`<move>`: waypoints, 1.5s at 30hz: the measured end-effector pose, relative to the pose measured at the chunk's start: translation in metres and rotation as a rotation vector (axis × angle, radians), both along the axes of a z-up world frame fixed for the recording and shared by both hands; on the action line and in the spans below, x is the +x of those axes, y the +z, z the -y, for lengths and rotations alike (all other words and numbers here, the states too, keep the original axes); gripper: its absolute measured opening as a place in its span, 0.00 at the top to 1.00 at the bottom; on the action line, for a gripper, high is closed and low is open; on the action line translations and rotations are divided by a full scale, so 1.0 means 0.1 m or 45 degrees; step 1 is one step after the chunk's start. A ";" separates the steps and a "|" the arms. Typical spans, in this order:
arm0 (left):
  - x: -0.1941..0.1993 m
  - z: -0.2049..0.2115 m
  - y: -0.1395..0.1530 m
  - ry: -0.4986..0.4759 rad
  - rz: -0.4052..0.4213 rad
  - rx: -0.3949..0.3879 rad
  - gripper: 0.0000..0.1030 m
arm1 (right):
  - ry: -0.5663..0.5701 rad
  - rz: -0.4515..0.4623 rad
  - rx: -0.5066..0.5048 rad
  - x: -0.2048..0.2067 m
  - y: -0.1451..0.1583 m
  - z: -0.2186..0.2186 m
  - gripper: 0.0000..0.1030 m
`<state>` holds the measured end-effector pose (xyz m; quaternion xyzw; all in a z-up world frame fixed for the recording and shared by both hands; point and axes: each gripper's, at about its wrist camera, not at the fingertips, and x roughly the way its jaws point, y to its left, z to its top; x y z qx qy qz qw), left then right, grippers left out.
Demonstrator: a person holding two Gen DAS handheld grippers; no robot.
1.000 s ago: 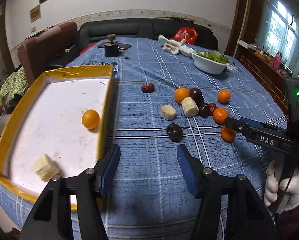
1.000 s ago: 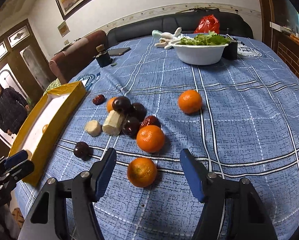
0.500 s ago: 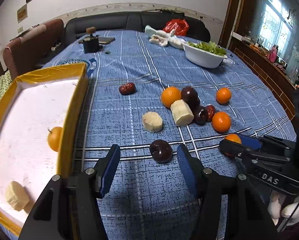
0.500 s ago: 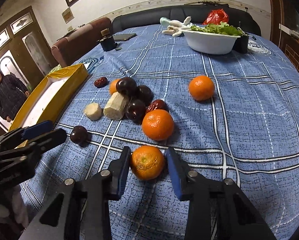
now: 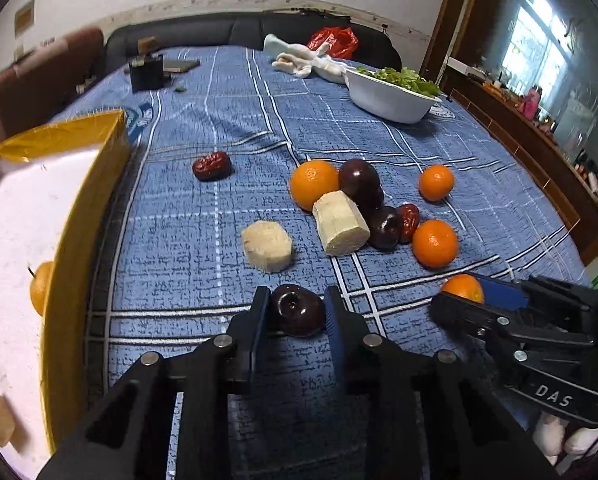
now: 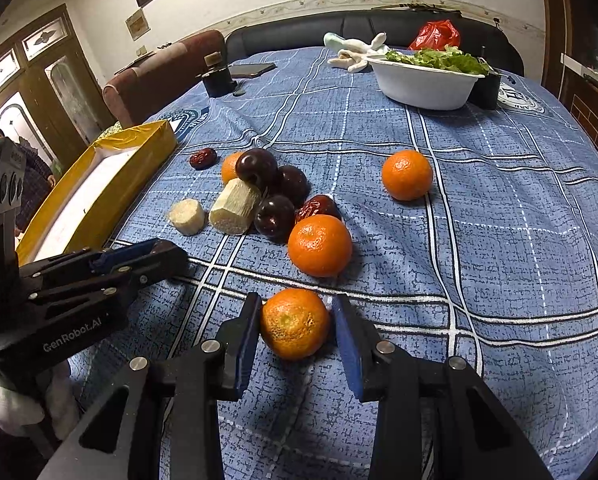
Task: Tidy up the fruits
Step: 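Grasp a dark plum with the left gripper while the right gripper grasps a mandarin orange, then carry the plum and orange into the yellow tray and open both grippers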
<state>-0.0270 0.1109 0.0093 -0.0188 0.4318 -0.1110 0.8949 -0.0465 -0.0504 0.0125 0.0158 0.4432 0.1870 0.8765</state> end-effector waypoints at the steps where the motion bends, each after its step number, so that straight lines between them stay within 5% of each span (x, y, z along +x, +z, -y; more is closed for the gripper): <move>1: 0.00 0.02 0.00 0.000 0.007 0.010 0.75 | 0.001 -0.001 -0.002 0.00 0.00 0.00 0.61; 15: -0.06 0.00 0.02 0.012 0.046 -0.010 0.77 | 0.010 0.020 0.009 -0.03 0.01 0.00 0.64; 21: -0.23 -0.16 0.19 0.078 0.140 -0.075 0.76 | -0.008 0.123 -0.031 -0.11 0.10 -0.04 0.64; 25: -0.53 -0.45 0.37 0.111 0.159 -0.153 0.76 | -0.011 0.206 -0.086 -0.21 0.18 -0.11 0.64; 30: -0.98 -1.19 0.72 0.330 0.257 -0.090 0.76 | 0.025 0.166 -0.037 -0.33 0.26 -0.25 0.64; 37: -1.34 -2.18 0.72 0.661 0.275 -0.088 0.76 | 0.274 0.185 0.055 -0.56 0.60 -1.06 0.63; 45: -1.22 -2.48 0.47 0.693 0.174 -0.101 0.76 | 0.489 0.128 0.055 -0.56 0.59 -2.07 0.63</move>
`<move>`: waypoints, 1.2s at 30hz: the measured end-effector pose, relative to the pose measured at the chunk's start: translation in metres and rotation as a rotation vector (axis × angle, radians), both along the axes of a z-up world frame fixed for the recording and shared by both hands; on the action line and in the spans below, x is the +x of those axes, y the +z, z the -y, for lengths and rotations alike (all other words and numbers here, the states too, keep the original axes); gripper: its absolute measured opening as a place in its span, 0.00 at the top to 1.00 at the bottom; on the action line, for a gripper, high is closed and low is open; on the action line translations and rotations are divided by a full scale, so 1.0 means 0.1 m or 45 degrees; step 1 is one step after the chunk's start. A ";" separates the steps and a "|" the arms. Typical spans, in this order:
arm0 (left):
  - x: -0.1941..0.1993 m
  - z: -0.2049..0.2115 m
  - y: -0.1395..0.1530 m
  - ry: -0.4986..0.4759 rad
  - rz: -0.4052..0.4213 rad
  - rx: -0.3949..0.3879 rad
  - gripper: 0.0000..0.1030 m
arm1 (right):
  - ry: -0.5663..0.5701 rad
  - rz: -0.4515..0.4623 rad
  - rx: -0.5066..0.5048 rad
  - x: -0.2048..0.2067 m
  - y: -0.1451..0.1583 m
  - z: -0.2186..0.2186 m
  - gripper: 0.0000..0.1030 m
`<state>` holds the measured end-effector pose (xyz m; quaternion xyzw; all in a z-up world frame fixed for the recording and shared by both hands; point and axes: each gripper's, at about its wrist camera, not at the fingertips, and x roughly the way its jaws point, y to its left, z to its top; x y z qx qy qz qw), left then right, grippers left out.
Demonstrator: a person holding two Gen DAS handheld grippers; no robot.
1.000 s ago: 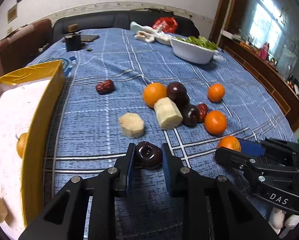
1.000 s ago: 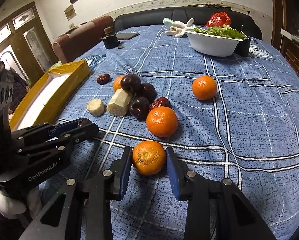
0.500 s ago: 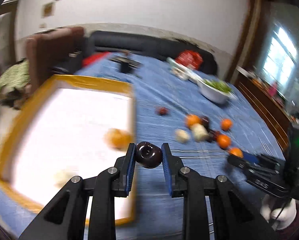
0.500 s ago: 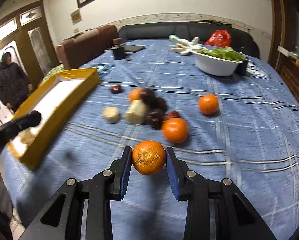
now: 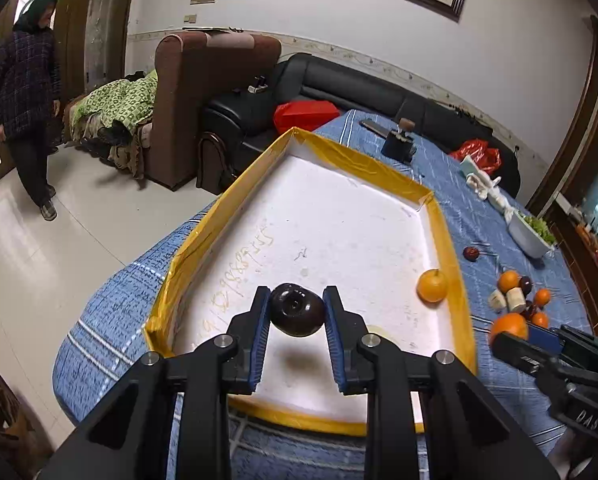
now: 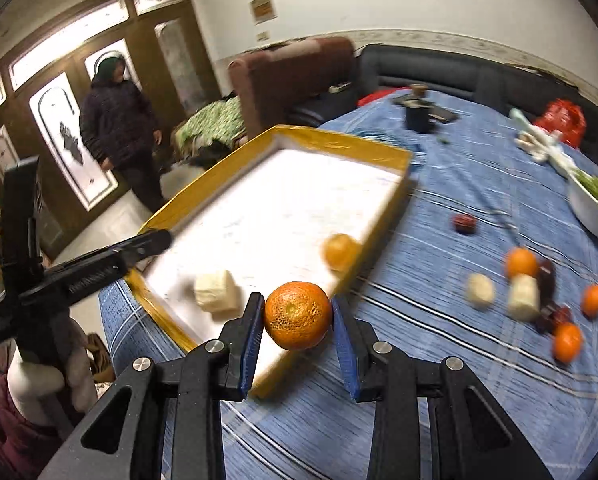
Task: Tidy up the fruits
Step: 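Carry the plum and orange into the yellow tray and open both grippers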
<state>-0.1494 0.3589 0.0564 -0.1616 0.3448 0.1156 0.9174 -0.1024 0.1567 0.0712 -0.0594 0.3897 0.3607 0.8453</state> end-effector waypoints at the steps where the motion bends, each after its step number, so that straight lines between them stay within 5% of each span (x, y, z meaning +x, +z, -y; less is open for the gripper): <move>1: 0.03 -0.02 -0.02 0.002 -0.012 0.001 0.76 | 0.015 -0.006 -0.013 0.00 -0.03 -0.09 0.63; 8: 0.09 -0.18 -0.15 0.073 -0.057 -0.044 0.74 | 0.056 -0.023 -0.117 0.11 -0.28 -0.52 0.63; 13: 0.01 -0.18 -0.13 0.089 -0.039 -0.071 0.53 | 0.068 -0.043 -0.145 0.12 -0.40 -0.65 0.63; 17: -0.04 -0.18 -0.08 0.084 -0.026 -0.087 0.46 | 0.036 -0.035 -0.118 0.14 -0.37 -0.62 0.45; 21: -0.09 -0.12 0.00 0.075 -0.013 -0.087 0.44 | 0.015 -0.001 -0.072 0.11 -0.24 -0.52 0.42; 29: -0.24 0.07 0.19 0.052 0.028 -0.042 0.33 | -0.103 0.132 -0.023 -0.05 0.02 0.07 0.32; 36: -0.23 0.50 0.29 -0.054 0.024 0.011 0.30 | -0.326 0.080 -0.002 -0.07 -0.09 1.04 0.30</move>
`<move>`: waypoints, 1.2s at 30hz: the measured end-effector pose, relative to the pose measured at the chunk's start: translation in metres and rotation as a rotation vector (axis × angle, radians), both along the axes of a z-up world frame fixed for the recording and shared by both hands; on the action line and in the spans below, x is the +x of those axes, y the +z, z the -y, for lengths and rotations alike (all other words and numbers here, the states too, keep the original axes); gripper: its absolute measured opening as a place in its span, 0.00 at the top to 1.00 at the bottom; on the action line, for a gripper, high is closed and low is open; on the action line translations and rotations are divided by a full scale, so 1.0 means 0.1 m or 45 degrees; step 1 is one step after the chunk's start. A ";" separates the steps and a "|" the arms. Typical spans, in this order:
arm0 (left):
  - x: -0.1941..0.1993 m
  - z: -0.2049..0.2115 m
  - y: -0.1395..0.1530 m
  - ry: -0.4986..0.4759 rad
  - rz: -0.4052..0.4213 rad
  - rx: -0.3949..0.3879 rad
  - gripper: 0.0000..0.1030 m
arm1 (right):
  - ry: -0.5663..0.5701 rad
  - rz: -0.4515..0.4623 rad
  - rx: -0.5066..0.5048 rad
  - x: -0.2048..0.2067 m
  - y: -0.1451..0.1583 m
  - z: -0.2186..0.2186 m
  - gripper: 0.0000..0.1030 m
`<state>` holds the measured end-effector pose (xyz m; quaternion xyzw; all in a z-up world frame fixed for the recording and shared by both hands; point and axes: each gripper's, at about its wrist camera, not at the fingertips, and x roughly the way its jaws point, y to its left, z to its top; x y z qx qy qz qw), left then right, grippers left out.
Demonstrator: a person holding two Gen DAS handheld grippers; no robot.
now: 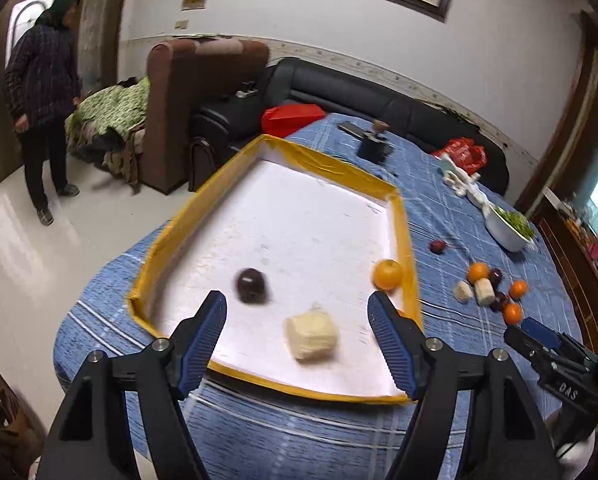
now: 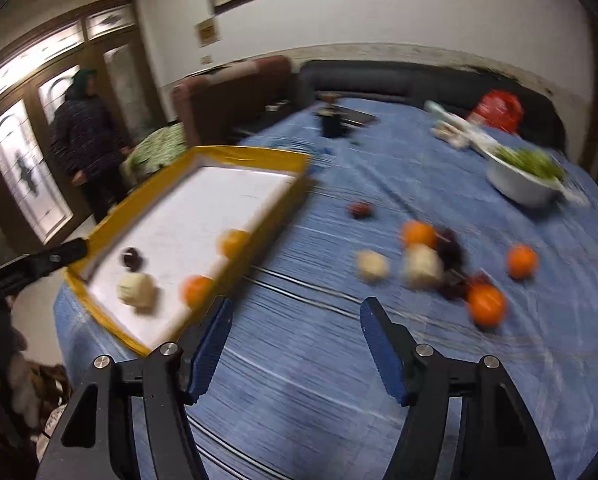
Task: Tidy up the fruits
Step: 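Carry the plum and orange into the yellow tray and open both grippers, then move both grippers back over the remaining fruit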
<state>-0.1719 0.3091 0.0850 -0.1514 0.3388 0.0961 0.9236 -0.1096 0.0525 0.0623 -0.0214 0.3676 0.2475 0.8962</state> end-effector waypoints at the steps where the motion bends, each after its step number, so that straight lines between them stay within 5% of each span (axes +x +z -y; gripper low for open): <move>1: 0.00 0.04 0.01 -0.015 0.000 0.002 0.30 | -0.040 -0.013 0.007 0.00 -0.02 0.16 0.30; 12: 0.19 0.83 -0.06 -0.268 -0.046 0.037 0.30 | -0.287 -0.063 0.030 0.17 -0.07 1.19 0.31; 24: 0.63 1.37 -0.15 -0.414 -0.100 0.097 0.30 | -0.201 -0.120 -0.101 0.92 -0.34 0.96 0.32; 30: 1.01 1.71 -0.26 -0.503 -0.112 0.145 0.30 | -0.188 -0.139 -0.126 1.03 -0.47 0.93 0.42; 32: 1.16 1.82 -0.31 -0.535 -0.129 0.143 0.30 | -0.183 -0.159 -0.122 1.05 -0.51 0.95 0.58; 36: 1.34 1.95 -0.34 -0.592 -0.110 0.132 0.30 | -0.172 -0.169 -0.079 1.05 -0.51 0.99 0.63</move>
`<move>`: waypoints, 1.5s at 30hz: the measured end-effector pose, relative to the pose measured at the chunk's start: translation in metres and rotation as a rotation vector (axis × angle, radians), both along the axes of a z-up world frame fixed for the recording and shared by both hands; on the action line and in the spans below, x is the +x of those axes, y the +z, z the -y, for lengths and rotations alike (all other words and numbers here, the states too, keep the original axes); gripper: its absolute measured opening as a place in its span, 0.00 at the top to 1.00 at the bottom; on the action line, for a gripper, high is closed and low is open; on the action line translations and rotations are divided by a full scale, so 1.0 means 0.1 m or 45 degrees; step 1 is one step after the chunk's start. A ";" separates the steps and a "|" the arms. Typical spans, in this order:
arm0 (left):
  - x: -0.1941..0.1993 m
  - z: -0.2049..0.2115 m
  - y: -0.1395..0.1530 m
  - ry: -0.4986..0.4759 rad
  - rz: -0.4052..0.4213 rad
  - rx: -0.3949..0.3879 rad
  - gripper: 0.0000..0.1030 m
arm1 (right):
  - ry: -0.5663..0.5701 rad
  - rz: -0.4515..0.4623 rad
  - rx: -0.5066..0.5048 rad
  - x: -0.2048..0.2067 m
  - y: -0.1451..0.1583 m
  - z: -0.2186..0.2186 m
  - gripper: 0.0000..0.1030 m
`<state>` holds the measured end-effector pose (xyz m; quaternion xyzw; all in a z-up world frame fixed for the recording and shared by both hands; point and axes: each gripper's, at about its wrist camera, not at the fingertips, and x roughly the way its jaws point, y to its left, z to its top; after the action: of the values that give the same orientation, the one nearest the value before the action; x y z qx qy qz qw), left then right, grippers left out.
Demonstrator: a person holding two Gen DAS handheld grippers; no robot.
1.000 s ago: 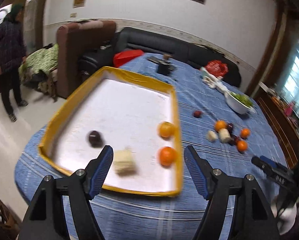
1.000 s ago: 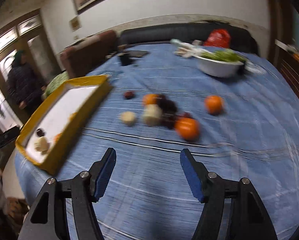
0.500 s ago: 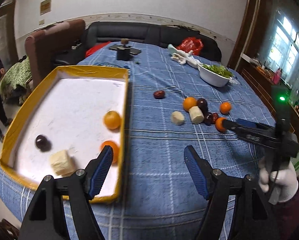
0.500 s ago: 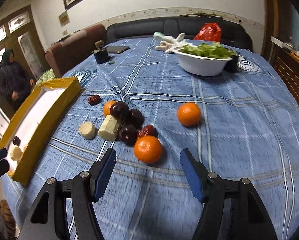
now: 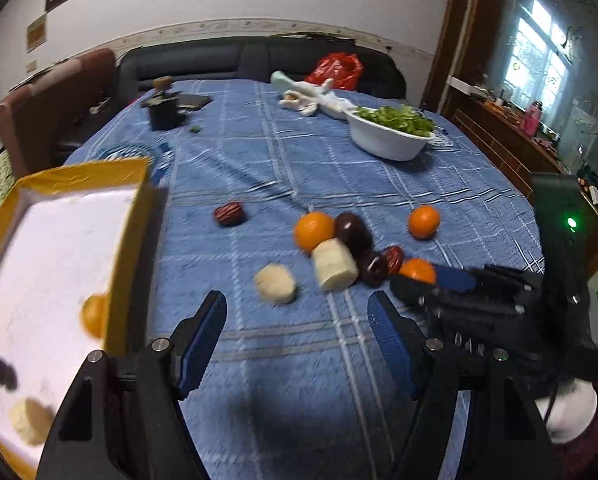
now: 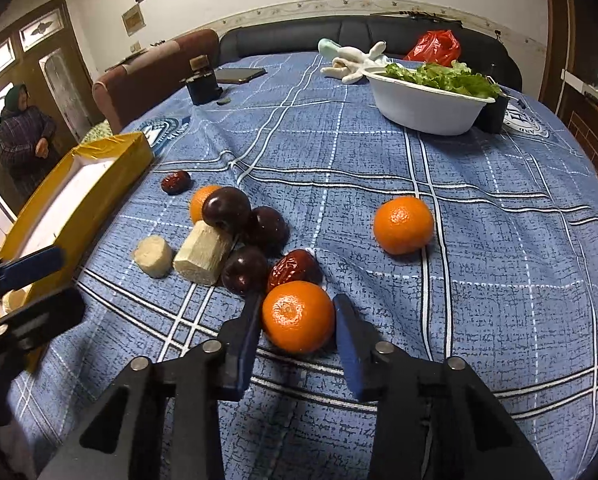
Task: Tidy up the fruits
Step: 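Move both grippers back over the remaining fruit, then grasp a white square root chunk with the left gripper while the right gripper grasps an orange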
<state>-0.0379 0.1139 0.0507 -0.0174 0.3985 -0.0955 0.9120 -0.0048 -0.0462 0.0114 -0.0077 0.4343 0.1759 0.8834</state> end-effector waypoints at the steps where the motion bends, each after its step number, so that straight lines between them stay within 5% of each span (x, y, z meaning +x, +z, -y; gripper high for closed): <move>1: 0.05 0.02 -0.01 -0.007 -0.004 -0.005 0.30 | -0.004 -0.006 0.014 0.00 0.00 0.02 0.63; 11: 0.54 0.29 -0.30 -0.059 -0.129 -0.050 0.65 | -0.082 -0.036 0.098 0.00 0.05 0.29 0.63; 22: 0.65 0.29 -0.39 -0.075 -0.116 -0.119 0.65 | -0.081 -0.010 0.119 -0.04 0.12 0.29 0.63; 31: 0.71 0.09 -0.43 -0.029 -0.185 -0.289 0.63 | -0.094 -0.017 0.128 -0.03 0.11 0.31 0.63; 37: 0.73 0.29 -0.41 -0.015 -0.144 -0.147 0.63 | -0.098 -0.004 0.137 -0.05 0.13 0.32 0.62; 45: 0.66 0.18 -0.37 0.019 -0.111 -0.182 0.65 | -0.115 0.006 0.150 -0.04 0.15 0.35 0.62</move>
<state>0.0282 0.0964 0.0133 -0.0897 0.4299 -0.1161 0.8909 -0.0089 -0.0813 0.0265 0.0633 0.4209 0.1610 0.8905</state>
